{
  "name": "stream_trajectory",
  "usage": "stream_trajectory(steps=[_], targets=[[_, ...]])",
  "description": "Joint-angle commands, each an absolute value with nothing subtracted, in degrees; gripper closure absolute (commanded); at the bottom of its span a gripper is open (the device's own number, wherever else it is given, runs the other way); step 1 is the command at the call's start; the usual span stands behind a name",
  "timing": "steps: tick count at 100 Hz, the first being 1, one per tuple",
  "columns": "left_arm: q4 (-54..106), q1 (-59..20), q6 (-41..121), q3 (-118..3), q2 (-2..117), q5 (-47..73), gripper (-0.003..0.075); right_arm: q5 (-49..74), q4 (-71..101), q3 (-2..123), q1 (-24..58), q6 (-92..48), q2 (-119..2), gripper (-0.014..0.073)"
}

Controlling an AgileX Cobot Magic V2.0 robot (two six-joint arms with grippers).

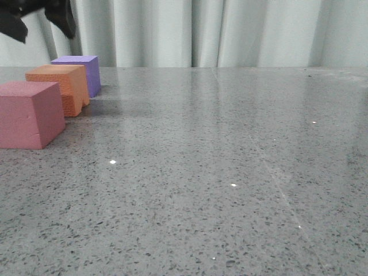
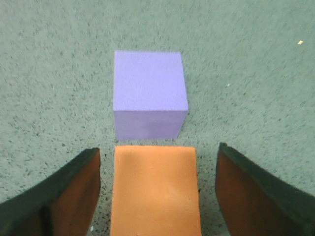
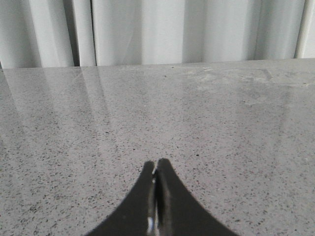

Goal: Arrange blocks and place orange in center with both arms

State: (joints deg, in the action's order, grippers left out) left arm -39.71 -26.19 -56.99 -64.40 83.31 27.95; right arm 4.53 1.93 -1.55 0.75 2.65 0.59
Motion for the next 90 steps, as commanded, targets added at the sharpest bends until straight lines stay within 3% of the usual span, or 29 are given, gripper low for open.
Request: stream_trajectory(steps=[1,19,29,43,61,90], targets=[[-41.24,-26.39,-56.93,-65.98,78.65,26.02,0.0245,0.00,2.20,-0.80,0.40,2.27,-0.07,0.0662],[-44.38,-26.39,-56.83,-65.59,71.81,26.02,0.0253,0.00,2.20,-0.80,0.40,2.27,-0.07,0.0662],[-46.90,-26.39,-56.85,-63.74,66.79,26.14,0.0310,0.00,2.20,-0.80,0.40,2.27,-0.07,0.0662],[-49.04,-26.39,-56.85,-58.61,59.22,26.14,0.0475,0.00,2.20,-0.80,0.40,2.27,-0.07,0.0662],[-49.72,-26.39,-56.85,-49.18,49.08,26.22,0.0742,0.00,2.20,-0.80,0.40,2.27,-0.07,0.0662],[-51.97,-26.39,-56.85,-34.17,33.58,26.12,0.0739,0.00,2.20,-0.80,0.40,2.27,-0.07,0.0662]])
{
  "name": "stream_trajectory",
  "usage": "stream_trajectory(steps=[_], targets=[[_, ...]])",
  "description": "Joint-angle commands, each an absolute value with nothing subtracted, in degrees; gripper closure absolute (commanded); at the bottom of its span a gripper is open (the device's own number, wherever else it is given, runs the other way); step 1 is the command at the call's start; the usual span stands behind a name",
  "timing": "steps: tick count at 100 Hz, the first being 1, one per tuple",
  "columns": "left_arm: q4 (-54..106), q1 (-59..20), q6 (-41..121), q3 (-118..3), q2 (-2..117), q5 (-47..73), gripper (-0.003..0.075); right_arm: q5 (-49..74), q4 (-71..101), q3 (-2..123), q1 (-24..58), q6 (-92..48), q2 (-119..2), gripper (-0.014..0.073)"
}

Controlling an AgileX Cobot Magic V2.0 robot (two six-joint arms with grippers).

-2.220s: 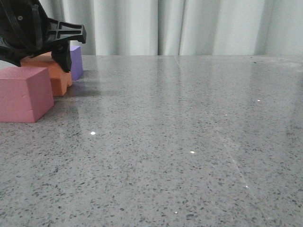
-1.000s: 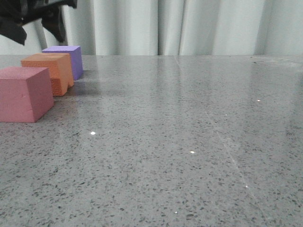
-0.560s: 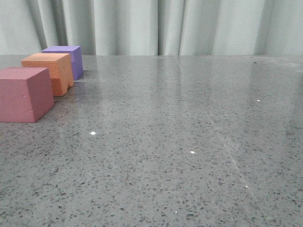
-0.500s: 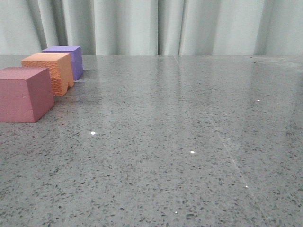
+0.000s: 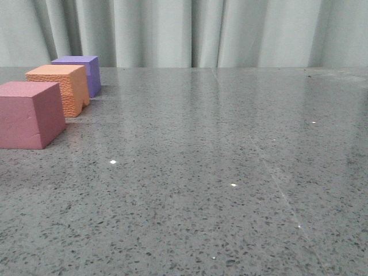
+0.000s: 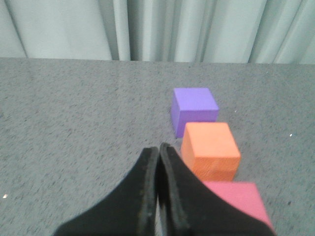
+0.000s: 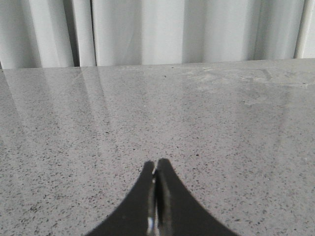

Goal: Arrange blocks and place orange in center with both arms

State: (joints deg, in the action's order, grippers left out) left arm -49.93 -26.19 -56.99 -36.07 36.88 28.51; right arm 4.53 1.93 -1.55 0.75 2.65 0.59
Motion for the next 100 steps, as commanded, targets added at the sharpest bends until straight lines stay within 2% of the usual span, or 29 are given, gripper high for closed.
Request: stream_trajectory(steps=[1,28,100], targets=[[-51.97,-26.39,-56.85,-33.89,33.31,26.12,0.0739,0.00,2.20,-0.80,0.40,2.27,-0.07,0.0662],[-51.83,-26.39,-56.85,-28.41,29.27,26.22,0.0739,0.00,2.20,-0.80,0.40,2.27,-0.07,0.0662],[-50.67,-26.39,-56.95,-28.04,29.27,25.61,0.0739,0.00,2.20,-0.80,0.40,2.27,-0.07,0.0662]])
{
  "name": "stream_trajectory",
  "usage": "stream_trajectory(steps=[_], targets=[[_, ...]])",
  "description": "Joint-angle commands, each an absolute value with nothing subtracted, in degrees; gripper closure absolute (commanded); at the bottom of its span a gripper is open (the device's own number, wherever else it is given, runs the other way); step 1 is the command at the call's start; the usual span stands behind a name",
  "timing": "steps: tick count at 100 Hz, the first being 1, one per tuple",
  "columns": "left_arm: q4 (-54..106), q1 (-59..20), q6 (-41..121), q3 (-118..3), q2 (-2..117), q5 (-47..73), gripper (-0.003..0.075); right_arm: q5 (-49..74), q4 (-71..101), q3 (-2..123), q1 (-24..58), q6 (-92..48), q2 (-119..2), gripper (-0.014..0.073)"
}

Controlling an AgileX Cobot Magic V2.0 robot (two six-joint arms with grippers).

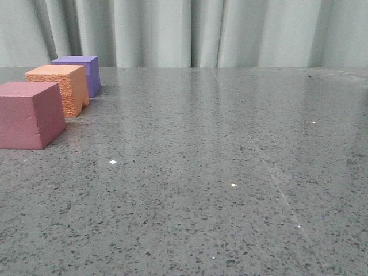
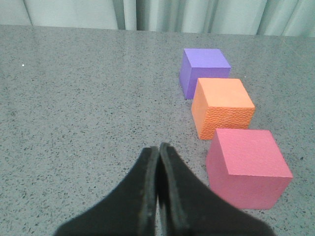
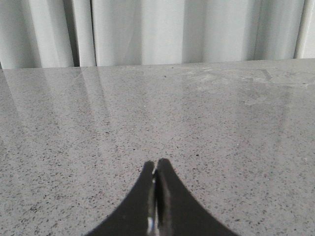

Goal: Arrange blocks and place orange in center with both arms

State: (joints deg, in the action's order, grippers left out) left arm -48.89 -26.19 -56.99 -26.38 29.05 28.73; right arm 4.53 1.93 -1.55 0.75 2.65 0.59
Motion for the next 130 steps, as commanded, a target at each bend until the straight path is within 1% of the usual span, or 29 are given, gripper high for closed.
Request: stream_trajectory(steps=[1,15,25,35,53,72,80,88,118,130], targets=[[-50.72,-26.39,-56.95,-28.04,29.27,25.61,0.0739,0.00,2.20,-0.80,0.40,2.27,-0.07,0.0662],[-50.24,-26.39,-54.27,-28.04,28.81,24.34,0.0739,0.00,2.20,-0.80,0.40,2.27,-0.07,0.0662],[-42.96,-26.00,-42.46,-28.04,26.94,22.69,0.0739,0.00,2.20,-0.80,0.40,2.27,-0.07,0.0662],[-35.28,-23.89,-32.41,-27.76,24.64,20.38,0.0739,0.00,2.20,-0.80,0.40,2.27,-0.07,0.0662],[-24.76,-15.66,-20.99,-21.99,19.68,10.25,0.0739,0.00,2.20,-0.80,0.40,2.27,-0.07,0.0662],[-4.95,-4.88,-5.97,-11.83,14.32,-1.68,0.0739,0.00,2.20,-0.80,0.40,2.27,-0.07,0.0662],[-4.34,-1.44,-5.84,-7.48,12.23,-6.12,0.0739,0.00,2.20,-0.80,0.40,2.27,-0.07,0.0662],[-5.50,-0.06,-5.98,-4.25,10.29,-8.82,0.0739,0.00,2.20,-0.80,0.40,2.27,-0.07,0.0662],[-6.90,-0.07,-6.08,2.89,1.07,-8.33,0.0739,0.00,2.20,-0.80,0.40,2.27,-0.07,0.0662],[-6.90,-0.07,-7.15,2.90,-2.21,-3.24,0.0739,0.00,2.20,-0.80,0.40,2.27,-0.07,0.0662]])
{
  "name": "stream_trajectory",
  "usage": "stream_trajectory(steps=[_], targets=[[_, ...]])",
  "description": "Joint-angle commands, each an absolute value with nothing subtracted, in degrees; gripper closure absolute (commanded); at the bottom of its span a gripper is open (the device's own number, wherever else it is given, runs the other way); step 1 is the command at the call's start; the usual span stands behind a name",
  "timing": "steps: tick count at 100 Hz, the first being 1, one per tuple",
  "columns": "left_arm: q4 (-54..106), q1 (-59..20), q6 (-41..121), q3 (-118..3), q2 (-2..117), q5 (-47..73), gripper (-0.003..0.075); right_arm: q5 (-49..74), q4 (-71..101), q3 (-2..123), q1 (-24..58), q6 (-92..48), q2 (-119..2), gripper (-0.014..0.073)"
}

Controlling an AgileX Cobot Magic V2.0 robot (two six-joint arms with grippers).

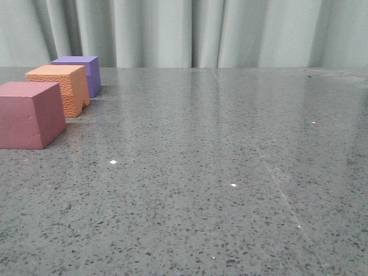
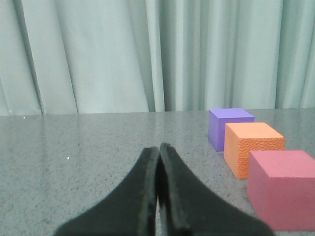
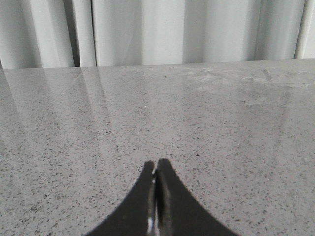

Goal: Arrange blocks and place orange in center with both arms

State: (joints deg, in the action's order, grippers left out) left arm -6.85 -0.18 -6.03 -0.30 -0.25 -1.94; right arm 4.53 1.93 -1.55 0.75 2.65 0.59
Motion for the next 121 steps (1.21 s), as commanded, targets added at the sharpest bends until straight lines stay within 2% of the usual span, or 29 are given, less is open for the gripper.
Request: stream_trajectory(steps=[1,121], targets=[[-6.90,-0.07,-7.17,2.90,-2.22,-3.03,0.0739,0.00,2.20,-0.80,0.40,2.27,-0.07,0.0662],[-8.05,-1.75,-9.01,2.90,-2.11,-0.87,0.0739,0.00,2.20,-0.80,0.40,2.27,-0.07,0.0662]])
